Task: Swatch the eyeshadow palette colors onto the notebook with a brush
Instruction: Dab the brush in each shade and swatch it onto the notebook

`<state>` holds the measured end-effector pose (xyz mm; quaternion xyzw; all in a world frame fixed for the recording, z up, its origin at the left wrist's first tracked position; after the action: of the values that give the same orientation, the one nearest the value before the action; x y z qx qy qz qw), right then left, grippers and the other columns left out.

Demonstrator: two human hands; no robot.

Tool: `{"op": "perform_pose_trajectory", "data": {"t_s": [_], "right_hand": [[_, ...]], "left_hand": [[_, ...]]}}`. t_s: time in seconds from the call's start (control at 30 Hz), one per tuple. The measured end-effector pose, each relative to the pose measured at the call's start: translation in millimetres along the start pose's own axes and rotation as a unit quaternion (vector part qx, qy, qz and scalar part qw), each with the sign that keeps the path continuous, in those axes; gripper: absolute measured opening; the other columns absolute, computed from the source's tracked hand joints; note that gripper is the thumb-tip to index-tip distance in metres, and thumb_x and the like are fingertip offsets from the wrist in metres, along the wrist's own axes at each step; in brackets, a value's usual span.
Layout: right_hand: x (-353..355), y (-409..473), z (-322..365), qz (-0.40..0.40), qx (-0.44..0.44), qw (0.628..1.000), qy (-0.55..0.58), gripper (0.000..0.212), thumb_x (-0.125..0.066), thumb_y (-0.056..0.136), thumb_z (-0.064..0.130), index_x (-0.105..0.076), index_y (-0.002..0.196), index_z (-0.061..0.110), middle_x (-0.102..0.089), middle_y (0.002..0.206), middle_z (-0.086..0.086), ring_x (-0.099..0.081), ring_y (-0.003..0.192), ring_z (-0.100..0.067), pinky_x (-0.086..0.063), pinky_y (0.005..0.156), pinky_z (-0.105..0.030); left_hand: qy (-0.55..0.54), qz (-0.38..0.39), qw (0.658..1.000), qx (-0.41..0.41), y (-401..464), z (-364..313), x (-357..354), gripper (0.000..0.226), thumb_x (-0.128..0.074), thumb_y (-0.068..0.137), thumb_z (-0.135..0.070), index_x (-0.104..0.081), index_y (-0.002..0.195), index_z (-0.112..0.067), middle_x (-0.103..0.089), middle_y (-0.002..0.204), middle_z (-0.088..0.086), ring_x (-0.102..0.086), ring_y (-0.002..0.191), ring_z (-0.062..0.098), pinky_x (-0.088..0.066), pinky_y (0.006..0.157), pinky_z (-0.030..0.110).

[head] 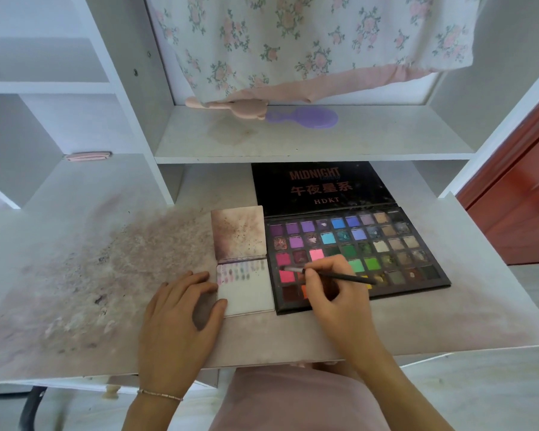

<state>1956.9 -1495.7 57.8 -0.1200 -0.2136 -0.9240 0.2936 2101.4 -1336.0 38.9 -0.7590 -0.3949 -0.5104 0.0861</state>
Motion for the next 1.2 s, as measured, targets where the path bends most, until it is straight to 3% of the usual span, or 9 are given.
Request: {"op": "perform_pose_trajectory", "data": {"t_s": [0.07, 0.17, 0.33, 0.63, 1.2], "right_hand": [[-18.6, -2.2, 4.0, 0.032, 0.006, 0.999, -0.004, 0.025, -0.056, 0.083, 0.009, -0.051, 0.079, 0.033, -0.055, 0.076, 0.012, -0.054, 0.074, -0.004, -0.043, 0.061, -0.009], [-36.7, -3.6, 7.5, 0.059, 0.018, 0.998, -0.025, 0.011, -0.058, 0.084, 0.008, -0.057, 0.083, 0.019, -0.054, 0.077, 0.012, -0.053, 0.075, -0.008, -0.045, 0.062, -0.014], [-41.4, -2.9, 6.2, 0.068, 0.014, 0.996, -0.048, 0.005, -0.058, 0.085, 0.008, -0.059, 0.088, 0.012, -0.059, 0.081, 0.002, -0.057, 0.077, -0.012, -0.048, 0.066, -0.024], [-46.6, -2.7, 3.7, 0.088, -0.001, 0.992, -0.088, 0.003, -0.058, 0.085, 0.010, -0.059, 0.087, 0.013, -0.056, 0.081, 0.002, -0.053, 0.076, -0.009, -0.047, 0.066, -0.021], [-48.5, -2.2, 0.4, 0.094, -0.015, 0.991, -0.097, 0.004, -0.056, 0.086, 0.013, -0.058, 0.090, 0.016, -0.055, 0.082, 0.004, -0.051, 0.076, -0.008, -0.045, 0.068, -0.016]], "left_hand": [[-0.001, 0.000, 1.000, -0.002, 0.0, -0.4, 0.1, 0.044, -0.044, 0.076, -0.046, -0.070, 0.088, -0.013, -0.068, 0.106, 0.003, -0.061, 0.104, 0.027, -0.046, 0.091, 0.054], [-0.003, -0.001, 1.000, -0.002, -0.3, 0.1, -0.1, 0.041, -0.046, 0.077, -0.045, -0.070, 0.088, -0.013, -0.068, 0.106, 0.003, -0.061, 0.104, 0.026, -0.047, 0.090, 0.053], [-0.001, -0.007, 1.000, -0.002, -0.9, 0.6, -1.7, 0.025, -0.063, 0.072, -0.030, -0.070, 0.088, -0.013, -0.068, 0.105, 0.003, -0.062, 0.105, 0.027, -0.043, 0.095, 0.051], [-0.001, -0.008, 1.000, 0.000, -0.8, 2.0, -1.3, 0.030, -0.057, 0.076, -0.038, -0.070, 0.089, -0.014, -0.068, 0.107, 0.002, -0.061, 0.106, 0.025, -0.040, 0.098, 0.047], [0.002, -0.001, 1.000, 0.009, -1.4, 2.8, -2.3, 0.026, -0.062, 0.073, -0.032, -0.070, 0.091, -0.015, -0.068, 0.107, 0.003, -0.060, 0.108, 0.025, -0.034, 0.099, 0.043]]}}
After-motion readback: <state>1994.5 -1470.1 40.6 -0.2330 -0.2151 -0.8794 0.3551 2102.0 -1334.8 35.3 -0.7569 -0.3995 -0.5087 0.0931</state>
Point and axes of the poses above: each hand's wrist, its own y-axis towards the middle knuckle, its own x-axis out of the back of the hand, z = x × y, the point moved 9 cm from there along y, towards the middle knuckle
